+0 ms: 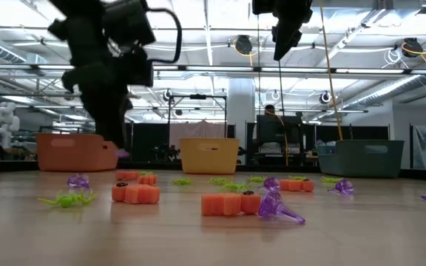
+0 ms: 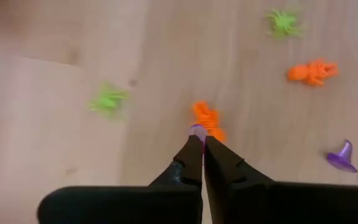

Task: Sort Halloween decoration
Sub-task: Put the purple witch hat toy into the yellow bin

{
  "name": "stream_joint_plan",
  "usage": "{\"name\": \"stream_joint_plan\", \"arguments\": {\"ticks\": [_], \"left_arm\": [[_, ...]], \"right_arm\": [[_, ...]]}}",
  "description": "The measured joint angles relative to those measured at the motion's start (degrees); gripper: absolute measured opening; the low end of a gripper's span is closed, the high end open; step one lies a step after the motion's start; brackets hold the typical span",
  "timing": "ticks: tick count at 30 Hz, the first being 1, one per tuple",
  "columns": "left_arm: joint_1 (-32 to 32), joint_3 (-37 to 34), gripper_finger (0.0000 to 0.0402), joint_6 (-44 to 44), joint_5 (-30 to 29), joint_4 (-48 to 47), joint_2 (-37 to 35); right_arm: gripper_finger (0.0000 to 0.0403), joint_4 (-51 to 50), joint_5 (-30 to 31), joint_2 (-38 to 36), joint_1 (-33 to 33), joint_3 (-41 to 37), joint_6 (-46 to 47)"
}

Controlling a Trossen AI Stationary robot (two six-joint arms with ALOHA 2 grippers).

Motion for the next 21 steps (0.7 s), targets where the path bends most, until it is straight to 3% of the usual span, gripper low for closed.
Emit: {"name": "stream_joint_plan", "arguments": {"ticks": [10,21], "left_arm": [[2.0,15.8,0.0,0.0,-9.1,-11.3,-4.0],[6.1,31.0,0.0,-1.5,-8.9,-6.7,-4.2]], "right_arm": [[0.0134,-0.1,0.0,0.0,-0.1,0.0,-1.1],[0.0134,-0.5,3.0,-6.0,-0.1,0.0,2.7]]}}
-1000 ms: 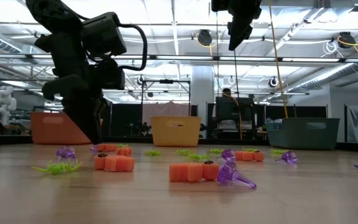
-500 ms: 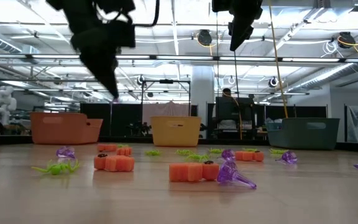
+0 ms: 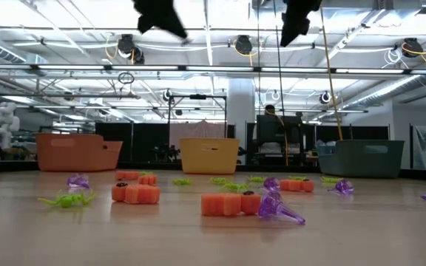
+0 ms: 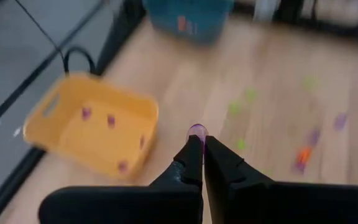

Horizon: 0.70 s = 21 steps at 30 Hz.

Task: Sort Halloween decoration
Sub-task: Put the purple witch hat toy into the yellow bin

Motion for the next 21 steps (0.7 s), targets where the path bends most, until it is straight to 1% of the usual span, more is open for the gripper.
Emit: {"name": "stream_joint_plan", "arguments": {"ticks": [2,6,9,14,18,21], "left_arm": [[1.0,0.6,0.0,-1.6,0.1,5.8,-0.8],[2.5,0.8,0.0,-3.0,1.7,20.9,-2.6],[3.4,0.8,0.0,-3.1,3.3,28.6,-3.2],[4.5,0.8,0.0,-3.1,7.5,35.8,-3.5],[4.4,0.8,0.0,-3.2,10.9,40.6,-3.4],[4.4,0.8,0.0,-3.2,11.5,41.1,-3.4]], "right_arm": [[0.0134,0.0,2.0,-1.6,0.0,0.0,0.8],[0.0134,0.0,7.3,-4.2,0.0,0.0,1.4],[0.0134,0.0,9.4,-5.7,0.0,0.0,1.4],[0.0134,0.0,12.1,-7.3,0.0,0.0,2.1],[0.0134,-0.3,12.2,-8.4,0.0,0.0,2.1],[0.0134,-0.9,12.4,-8.8,0.0,0.0,2.0]]}}
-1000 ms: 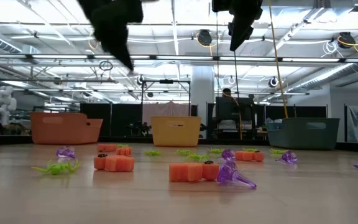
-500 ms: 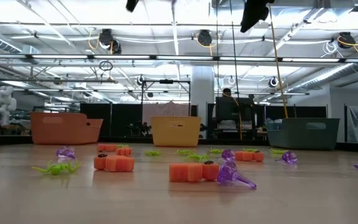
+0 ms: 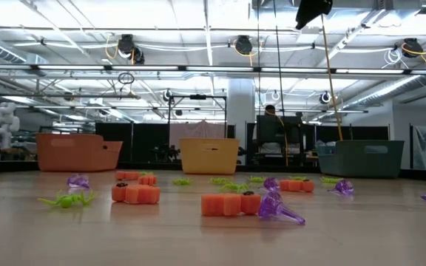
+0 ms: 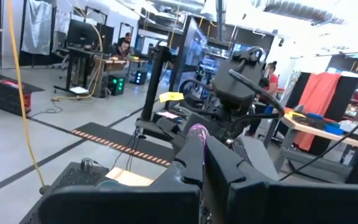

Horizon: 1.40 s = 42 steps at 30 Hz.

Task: Sort Halloween decoration
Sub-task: Put the purple witch hat toy into the yellow bin

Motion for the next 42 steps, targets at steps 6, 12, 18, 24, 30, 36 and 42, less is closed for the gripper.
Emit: {"name": "stream_joint_plan", "arguments": {"ticks": [6,12,18,24,30,36,42], "left_arm": [[0.0,0.0,0.0,0.3,0.2,0.0,0.0],[-0.3,0.0,0.0,9.8,0.3,-0.1,0.0],[-0.9,0.0,0.0,30.5,1.7,-0.1,0.0],[-0.8,0.0,0.0,39.4,2.0,-0.1,0.0],[-0.8,0.0,0.0,41.9,2.0,-0.1,0.0],[-0.8,0.0,0.0,39.5,2.0,-0.1,0.0],[-0.9,0.0,0.0,33.2,2.1,-0.1,0.0]], "right_arm": [[0.0134,-1.0,0.0,-0.3,0.0,0.0,-0.1],[0.0134,-1.0,0.0,-0.3,0.0,0.0,0.6],[0.0134,-1.9,0.0,-0.3,0.0,0.0,0.9],[0.0134,-2.6,1.2,-0.3,0.0,0.0,0.9],[0.0134,-2.2,4.4,-0.3,0.0,0.0,0.7],[0.0134,-1.7,4.2,-0.2,0.0,0.0,0.9],[0.0134,-0.9,4.1,-0.2,0.0,0.0,0.7]]}}
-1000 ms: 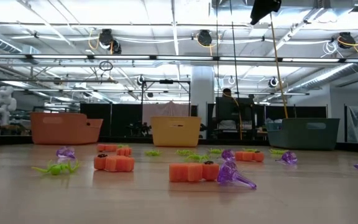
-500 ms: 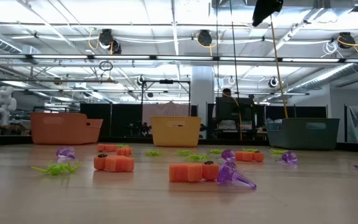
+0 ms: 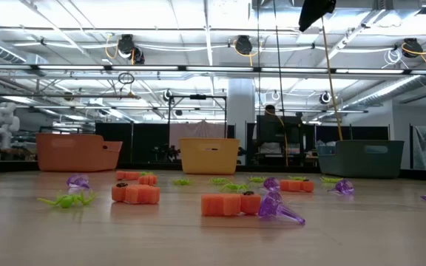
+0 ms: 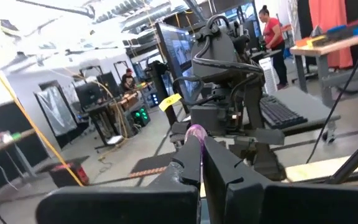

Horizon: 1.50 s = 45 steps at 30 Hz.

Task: Sort Halloween decoration
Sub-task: Put the purple witch hat toy into the yellow bin

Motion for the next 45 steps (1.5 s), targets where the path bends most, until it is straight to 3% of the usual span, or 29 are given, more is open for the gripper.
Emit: {"name": "stream_joint_plan", "arguments": {"ticks": [6,11,15,18,29,38,45], "left_arm": [[0.0,0.0,0.0,-6.0,-0.8,0.0,0.0],[0.0,0.0,0.0,-12.0,-6.1,0.0,0.3],[0.0,0.0,0.0,-13.5,-12.2,-2.3,2.1],[0.8,0.0,0.0,-13.5,-13.5,-4.8,3.9],[8.9,0.0,0.0,-22.5,-12.9,-16.2,10.0],[17.4,0.0,0.0,-22.7,-4.0,-21.4,20.3],[21.0,0.0,0.0,-22.7,-1.5,-21.7,27.0]], "right_arm": [[0.0134,0.3,0.0,0.0,0.0,0.0,-0.3],[0.0134,0.7,-0.1,0.0,0.0,0.0,0.0],[0.0134,1.0,-0.2,-0.2,0.0,0.0,0.6],[0.0134,0.9,-0.3,-0.6,0.0,0.0,0.6],[0.0134,0.8,0.1,-1.0,-1.3,0.0,-0.1],[0.0134,3.3,0.2,-0.8,-4.3,0.0,-2.5],[0.0134,3.1,0.1,-0.8,-5.3,0.0,-2.4]]}}
